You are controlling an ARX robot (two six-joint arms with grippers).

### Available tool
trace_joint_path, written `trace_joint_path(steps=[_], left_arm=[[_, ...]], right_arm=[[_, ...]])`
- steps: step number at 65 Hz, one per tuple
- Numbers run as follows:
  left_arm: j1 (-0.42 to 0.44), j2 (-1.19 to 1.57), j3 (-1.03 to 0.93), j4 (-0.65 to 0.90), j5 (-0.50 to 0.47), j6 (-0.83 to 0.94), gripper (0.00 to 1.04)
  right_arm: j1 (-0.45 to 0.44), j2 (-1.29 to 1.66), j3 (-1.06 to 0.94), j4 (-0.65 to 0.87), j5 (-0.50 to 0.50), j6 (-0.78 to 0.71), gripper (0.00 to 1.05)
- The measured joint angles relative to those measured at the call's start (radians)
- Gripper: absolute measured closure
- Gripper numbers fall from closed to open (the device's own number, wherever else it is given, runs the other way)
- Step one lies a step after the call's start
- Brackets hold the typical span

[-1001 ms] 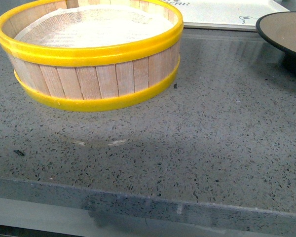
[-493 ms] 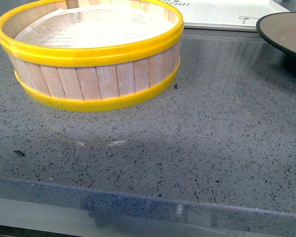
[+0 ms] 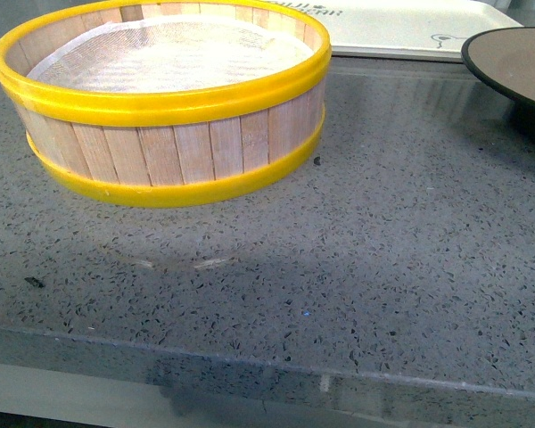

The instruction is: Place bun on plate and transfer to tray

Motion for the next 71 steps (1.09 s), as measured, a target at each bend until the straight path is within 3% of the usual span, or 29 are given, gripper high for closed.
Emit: trace_joint_path(steps=[9, 45, 58, 71], left_arm=[[0.000, 0.000, 0.000, 0.000, 0.000, 0.000, 0.07], [0.000, 0.000, 0.000, 0.000, 0.000, 0.000, 0.07], [0.000, 0.000, 0.000, 0.000, 0.000, 0.000, 0.07], [0.000, 0.000, 0.000, 0.000, 0.000, 0.000, 0.07]], right_arm=[[0.007, 0.025, 0.007, 0.024, -0.025, 0.098, 0.09], [0.039, 0.056, 0.037, 0.043, -0.039, 0.197, 0.10], [0.050, 0.077, 0.046, 0.043, -0.038, 0.216, 0.41], [0.062, 0.092, 0.047, 0.045, -0.036, 0.221, 0.85]])
